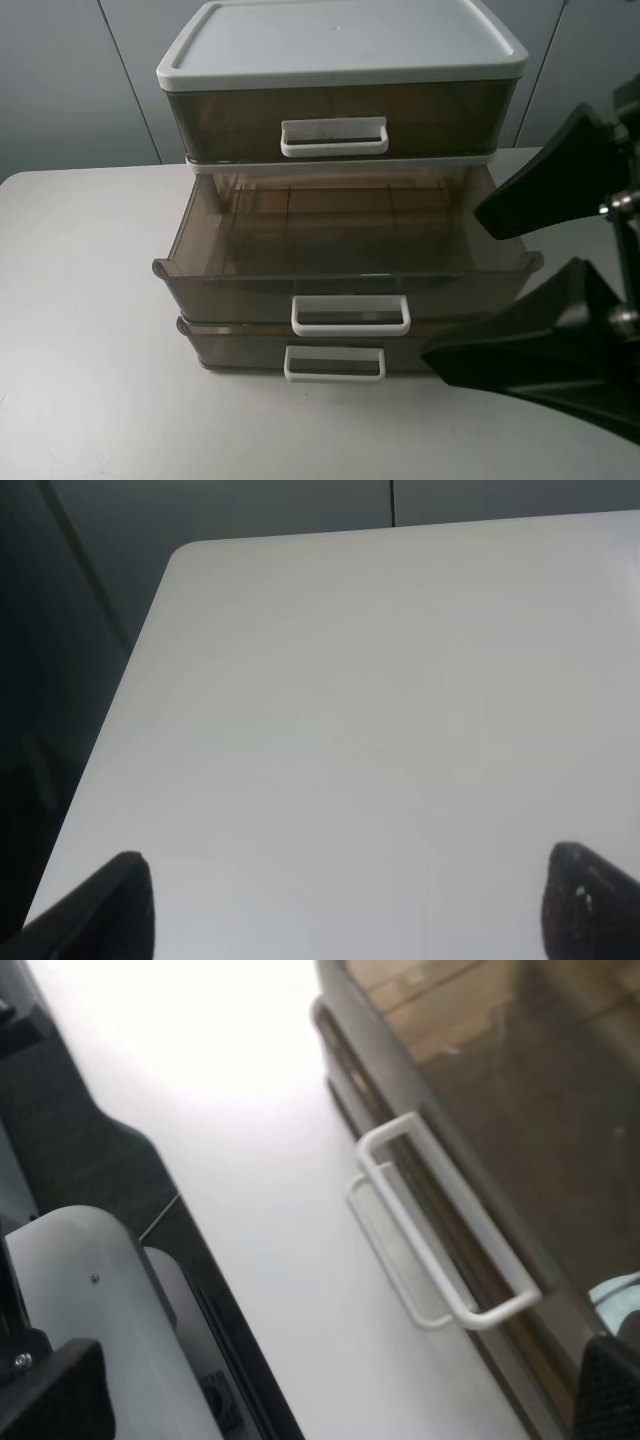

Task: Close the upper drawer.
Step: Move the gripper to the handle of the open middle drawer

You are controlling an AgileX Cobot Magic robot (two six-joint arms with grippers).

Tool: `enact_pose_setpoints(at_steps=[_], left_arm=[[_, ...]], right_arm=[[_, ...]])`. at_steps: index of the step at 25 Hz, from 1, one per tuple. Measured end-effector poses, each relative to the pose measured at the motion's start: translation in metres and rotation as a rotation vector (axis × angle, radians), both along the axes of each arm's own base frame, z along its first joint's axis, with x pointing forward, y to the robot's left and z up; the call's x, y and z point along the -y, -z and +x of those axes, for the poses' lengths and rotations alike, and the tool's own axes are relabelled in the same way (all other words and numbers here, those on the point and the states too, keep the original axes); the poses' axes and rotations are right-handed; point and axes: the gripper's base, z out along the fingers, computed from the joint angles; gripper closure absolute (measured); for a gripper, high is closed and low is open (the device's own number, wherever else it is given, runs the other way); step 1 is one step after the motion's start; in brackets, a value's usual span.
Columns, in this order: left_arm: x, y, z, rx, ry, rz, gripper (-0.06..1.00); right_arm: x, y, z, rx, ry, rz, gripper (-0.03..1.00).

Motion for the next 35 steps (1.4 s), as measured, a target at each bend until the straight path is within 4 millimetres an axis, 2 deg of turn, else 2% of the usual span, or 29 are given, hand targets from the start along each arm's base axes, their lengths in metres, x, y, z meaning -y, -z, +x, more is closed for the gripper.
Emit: enact_pose_setpoints(at_steps=[5, 9, 17, 21, 26, 30, 35], left_arm=[[0.0, 0.0, 0.0, 0.0, 0.0, 0.0, 0.2], [0.0, 0.0, 0.0, 0.0, 0.0, 0.0, 0.2], [0.0, 0.0, 0.0, 0.0, 0.0, 0.0, 0.2], [0.0, 0.0, 0.0, 0.0, 0.0, 0.0, 0.2], [0.0, 0.0, 0.0, 0.0, 0.0, 0.0, 0.2], [0.0, 0.0, 0.0, 0.0, 0.0, 0.0, 0.2], [0.0, 0.0, 0.0, 0.0, 0.0, 0.0, 0.2]], right_arm=[[-0.028, 0.019, -0.006, 0.006, 0.08, -0.102, 0.27], [-0.044, 0.031, -0.01, 0.016, 0.209, -0.132, 0.27], [-0.053, 0.04, -0.009, -0.026, 0.366, -0.095, 0.27], [-0.06, 0.045, -0.015, -0.114, 0.347, -0.075, 0.27], [-0.081, 0.054, -0.023, -0.179, 0.216, -0.031, 0.27], [-0.094, 0.065, -0.015, -0.191, 0.15, -0.022, 0.27], [-0.098, 0.077, 0.001, -0.199, 0.126, -0.059, 0.27]])
